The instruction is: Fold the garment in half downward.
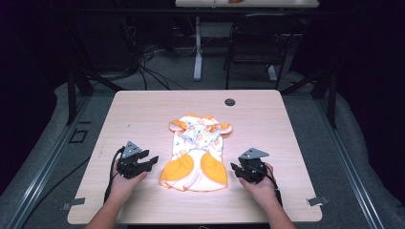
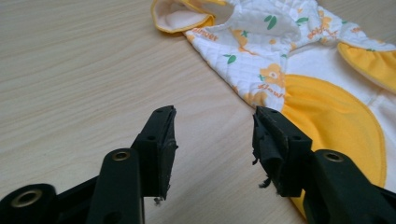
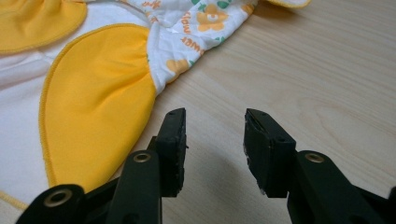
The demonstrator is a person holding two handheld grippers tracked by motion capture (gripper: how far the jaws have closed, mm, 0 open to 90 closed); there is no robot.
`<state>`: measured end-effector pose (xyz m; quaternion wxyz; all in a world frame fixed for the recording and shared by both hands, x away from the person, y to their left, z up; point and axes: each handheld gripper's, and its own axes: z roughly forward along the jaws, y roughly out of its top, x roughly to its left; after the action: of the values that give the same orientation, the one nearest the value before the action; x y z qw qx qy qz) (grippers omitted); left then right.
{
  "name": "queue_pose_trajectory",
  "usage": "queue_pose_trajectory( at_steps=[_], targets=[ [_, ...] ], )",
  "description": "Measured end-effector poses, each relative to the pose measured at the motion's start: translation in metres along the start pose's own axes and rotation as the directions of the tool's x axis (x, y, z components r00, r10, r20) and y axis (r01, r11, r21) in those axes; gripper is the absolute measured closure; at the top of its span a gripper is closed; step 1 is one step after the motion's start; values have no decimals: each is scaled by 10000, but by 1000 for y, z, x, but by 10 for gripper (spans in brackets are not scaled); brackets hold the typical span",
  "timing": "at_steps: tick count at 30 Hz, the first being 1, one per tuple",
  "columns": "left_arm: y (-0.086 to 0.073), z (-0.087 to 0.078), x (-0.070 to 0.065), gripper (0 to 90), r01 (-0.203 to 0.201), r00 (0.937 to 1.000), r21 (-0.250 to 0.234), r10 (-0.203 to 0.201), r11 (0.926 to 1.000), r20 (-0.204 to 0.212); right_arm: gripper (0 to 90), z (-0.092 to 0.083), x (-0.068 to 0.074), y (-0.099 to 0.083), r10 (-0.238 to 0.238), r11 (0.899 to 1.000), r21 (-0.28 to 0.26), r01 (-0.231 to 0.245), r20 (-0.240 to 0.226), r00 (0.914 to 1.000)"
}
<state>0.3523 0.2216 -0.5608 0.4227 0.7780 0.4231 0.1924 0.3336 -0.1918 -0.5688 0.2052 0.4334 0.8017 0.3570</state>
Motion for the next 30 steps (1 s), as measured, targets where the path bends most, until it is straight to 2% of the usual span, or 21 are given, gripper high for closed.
queue_pose_trajectory(
  at_steps=[7, 8, 9, 11, 13, 14, 16, 18, 20, 21, 22, 23, 25, 30],
  targets=[
    [0, 4, 0, 524, 150, 9997, 124, -152, 9998, 167, 619, 1, -2, -1, 34, 9996, 272, -33, -41, 10000],
    [1, 5, -2, 532, 173, 9994, 166, -178, 9997, 288, 637, 2, 1, 0, -44, 9999, 96, 45, -113, 9999],
    [1, 5, -2, 544, 173, 9994, 166, -178, 9997, 288, 637, 2, 1, 0, -44, 9999, 96, 45, -113, 9999],
    [2, 8, -7, 553, 157, 9982, 186, -168, 9997, 584, 657, 1, 6, 2, -174, 9998, 131, 178, -269, 9995],
    [3, 9, -9, 579, 95, 9981, 216, -108, 9997, 606, 666, 1, 8, 3, -255, 9996, 136, 259, -281, 9993],
    [3, 11, -14, 600, -32, 9968, 233, 14, 9997, 803, 690, 1, 12, 5, -407, 9990, 158, 415, -460, 9981],
    [5, 14, -19, 611, -407, 9959, 366, 376, 9985, 817, 711, 2, 17, 7, -439, 9989, 152, 450, -677, 9967],
    [6, 15, -22, 617, -544, 9953, 378, 512, 9978, 821, 730, 4, 19, 8, -545, 9984, 109, 555, -752, 9957],
    [7, 20, -30, 664, -906, 9905, 507, 847, 9946, 1084, 754, 6, 25, 9, -800, 9966, 142, 814, -774, 9938],
    [7, 20, -30, 705, -906, 9905, 507, 847, 9946, 1084, 754, 6, 25, 9, -800, 9966, 142, 814, -774, 9938],
    [7, 21, -33, 705, -919, 9892, 489, 855, 9946, 1191, 789, 7, 29, 10, -1005, 9947, 150, 1021, -861, 9912],
    [8, 22, -34, 730, -933, 9866, 574, 845, 9940, 1394, 801, 8, 31, 11, -1015, 9946, 133, 1031, -908, 9907],
    [8, 25, -38, 766, -975, 9846, 663, 865, 9930, 1521, 823, 10, 35, 12, -1089, 9937, 158, 1110, -1000, 9890],
    [5, 32, -44, 843, -1299, 9788, 1083, 1101, 9856, 1727, 858, 16, 40, 13, -1223, 9917, 253, 1258, -1121, 9861]
  ],
)
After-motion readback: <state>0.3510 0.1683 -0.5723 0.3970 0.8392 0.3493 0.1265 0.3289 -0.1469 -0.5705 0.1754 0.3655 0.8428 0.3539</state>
